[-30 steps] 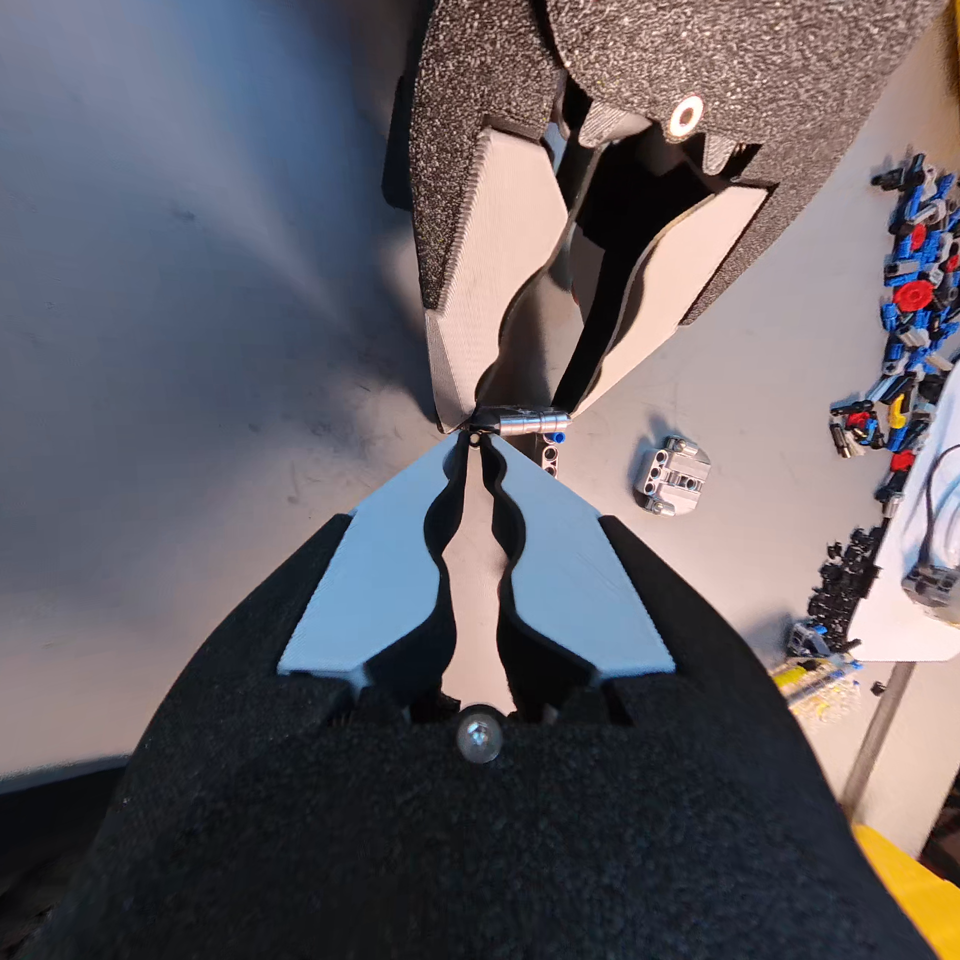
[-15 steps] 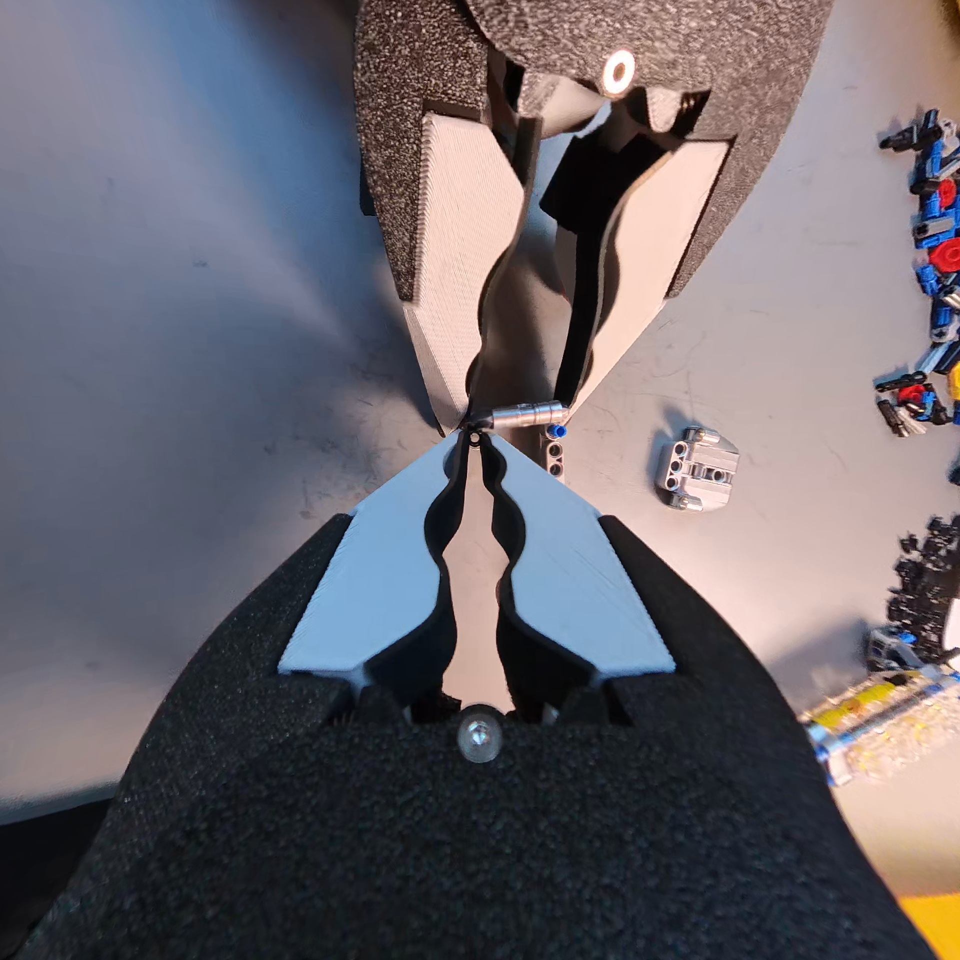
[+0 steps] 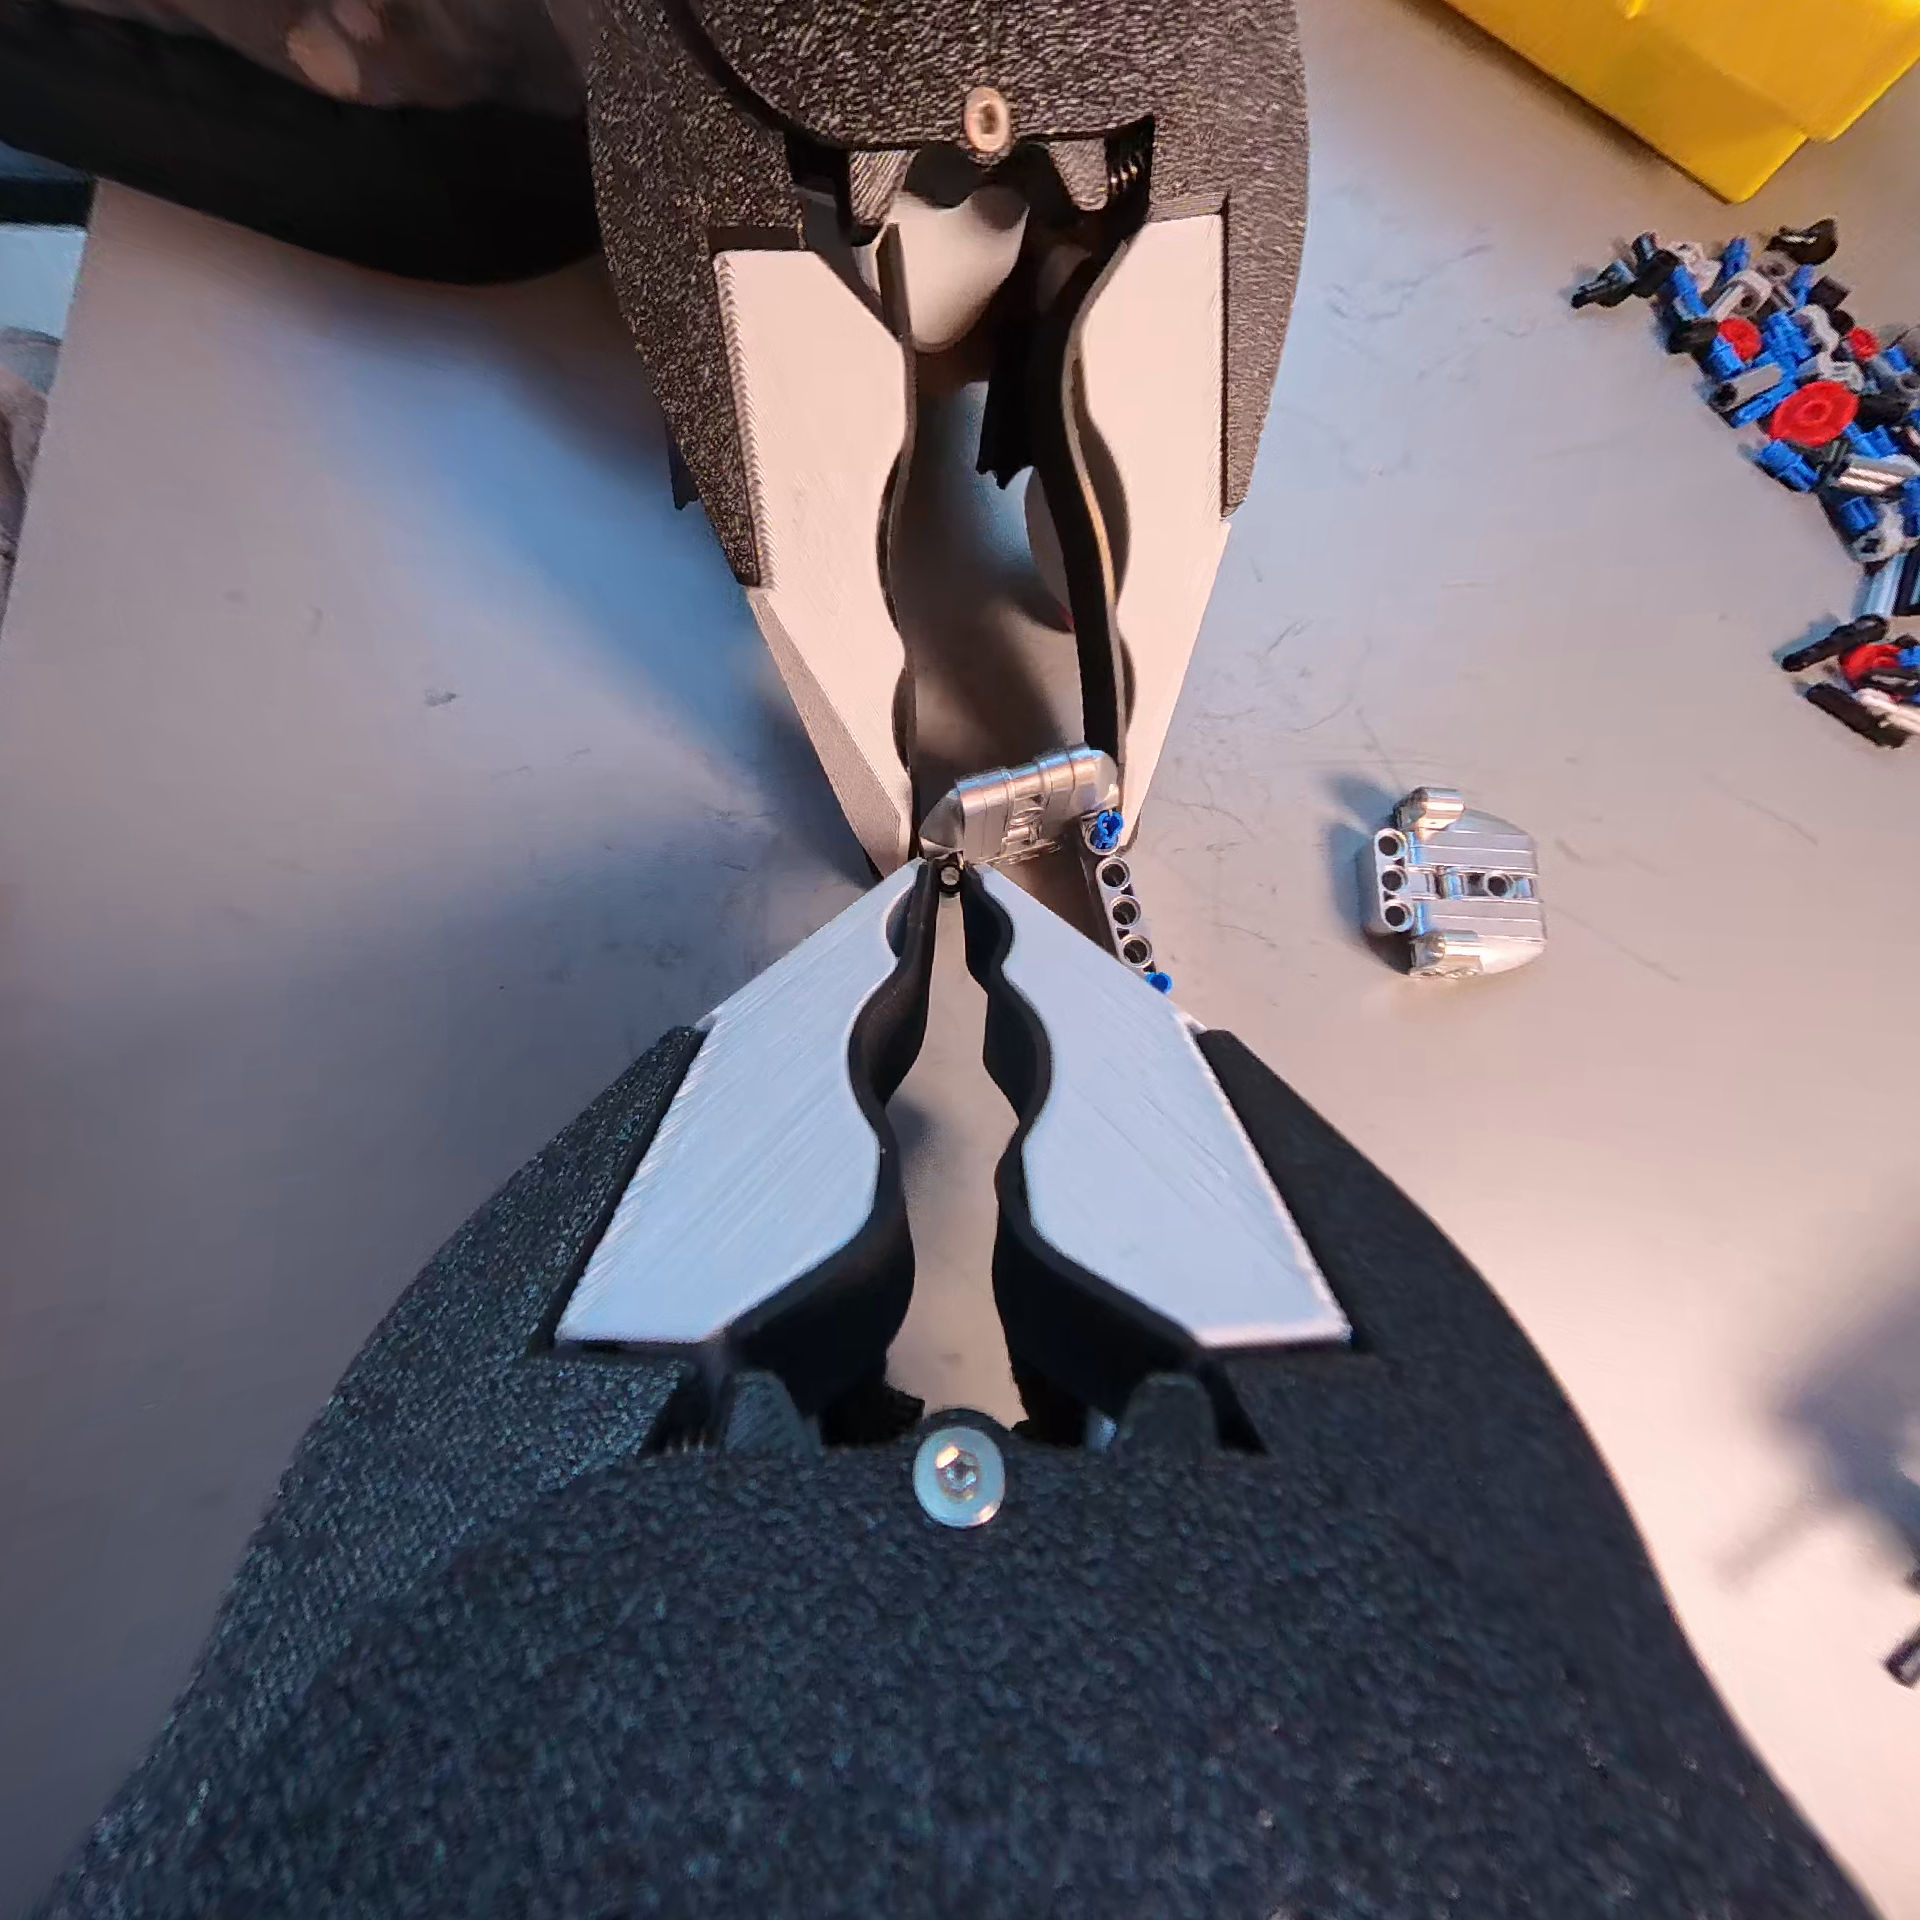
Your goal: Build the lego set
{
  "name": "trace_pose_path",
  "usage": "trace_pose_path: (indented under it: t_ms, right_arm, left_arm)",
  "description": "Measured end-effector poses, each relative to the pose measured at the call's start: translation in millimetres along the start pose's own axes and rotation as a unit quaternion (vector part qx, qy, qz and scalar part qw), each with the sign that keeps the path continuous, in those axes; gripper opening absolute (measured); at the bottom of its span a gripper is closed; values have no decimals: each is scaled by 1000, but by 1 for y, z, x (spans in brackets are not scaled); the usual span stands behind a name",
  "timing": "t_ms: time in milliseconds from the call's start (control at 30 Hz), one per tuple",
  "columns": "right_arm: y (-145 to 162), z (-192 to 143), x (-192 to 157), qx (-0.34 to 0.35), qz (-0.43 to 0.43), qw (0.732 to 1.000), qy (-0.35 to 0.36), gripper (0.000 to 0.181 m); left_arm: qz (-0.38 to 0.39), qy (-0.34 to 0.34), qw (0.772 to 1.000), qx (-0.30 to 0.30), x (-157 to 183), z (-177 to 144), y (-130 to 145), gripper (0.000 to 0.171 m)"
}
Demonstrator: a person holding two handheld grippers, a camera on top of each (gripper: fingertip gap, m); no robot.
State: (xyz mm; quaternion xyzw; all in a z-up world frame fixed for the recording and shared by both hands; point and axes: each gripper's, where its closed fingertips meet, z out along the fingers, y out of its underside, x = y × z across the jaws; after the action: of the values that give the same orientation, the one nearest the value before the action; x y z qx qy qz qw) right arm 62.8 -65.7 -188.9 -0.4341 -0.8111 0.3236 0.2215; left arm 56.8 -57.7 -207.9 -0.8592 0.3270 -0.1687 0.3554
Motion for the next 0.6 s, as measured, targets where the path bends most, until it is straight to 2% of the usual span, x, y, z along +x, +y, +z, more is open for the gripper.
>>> trace_pose_path:
  t_ms: [133, 233, 400, 533, 600]
  right_arm:
    - [4, 5, 0, -52, -65, 996, 18, 2]
    - [3, 5, 0, -54, -61, 997, 9, 3]
    - [4, 5, 0, -110, -96, 989, 23, 3]
    - [-2, 0, -3, -90, -125, 987, 37, 9]
    - [-5, -3, -5, -84, -139, 985, 49, 5]
  left_arm:
    - [1, -1, 1000, 0, 0, 1, -1, 41]
    - [-1, 0, 1000, 2, 0, 0, 0, 41]
    - [-1, 3, 1000, 2, 0, 0, 0, 41]
    - [-6, 8, 1000, 5, 1, 0, 0, 41]
    - [-6, 10, 1000, 6, 0, 0, 0, 41]
